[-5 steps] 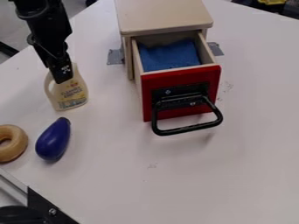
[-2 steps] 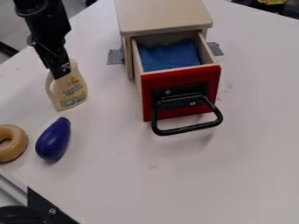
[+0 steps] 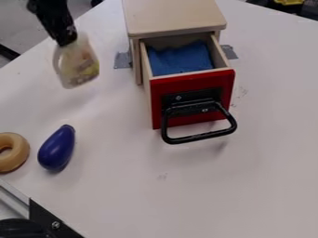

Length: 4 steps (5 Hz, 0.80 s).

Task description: Put the bottle in the drawer

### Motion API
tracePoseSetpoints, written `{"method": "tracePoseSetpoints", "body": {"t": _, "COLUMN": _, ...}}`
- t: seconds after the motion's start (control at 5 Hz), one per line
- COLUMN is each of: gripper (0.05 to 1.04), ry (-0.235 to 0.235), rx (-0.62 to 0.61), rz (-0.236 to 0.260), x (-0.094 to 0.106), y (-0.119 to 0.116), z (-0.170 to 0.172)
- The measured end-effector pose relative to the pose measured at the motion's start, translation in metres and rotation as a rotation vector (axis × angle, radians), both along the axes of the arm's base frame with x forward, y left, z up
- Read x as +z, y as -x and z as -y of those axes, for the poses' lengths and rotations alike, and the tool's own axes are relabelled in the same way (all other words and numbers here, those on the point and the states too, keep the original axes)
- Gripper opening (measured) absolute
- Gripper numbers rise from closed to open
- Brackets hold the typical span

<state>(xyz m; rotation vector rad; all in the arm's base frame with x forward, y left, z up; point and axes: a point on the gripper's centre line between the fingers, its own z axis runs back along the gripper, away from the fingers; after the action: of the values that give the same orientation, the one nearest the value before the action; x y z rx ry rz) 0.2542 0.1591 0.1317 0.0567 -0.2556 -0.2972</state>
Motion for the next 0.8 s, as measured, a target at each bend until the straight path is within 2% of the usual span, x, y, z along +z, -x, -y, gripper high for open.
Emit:
{"method": "tracePoseSetpoints", "body": {"t": 0.2, "gripper": 0.294, "ry": 0.017, "rx": -0.011, "rz": 0.034, "x": 0.027, "y": -0.004, "z": 0.006}}
{"method": "tracePoseSetpoints", "body": {"t": 0.4, "gripper": 0.294, "ry": 0.027, "rx": -0.041, "rz": 0.068, "x": 0.045, "y": -0.008, "z": 0.018}}
{"method": "tracePoseSetpoints", "body": {"t": 0.8, "gripper": 0.294, "ry": 0.031, "rx": -0.204, "rz": 0.091, "x": 0.058, "y": -0.029, "z": 0.084}}
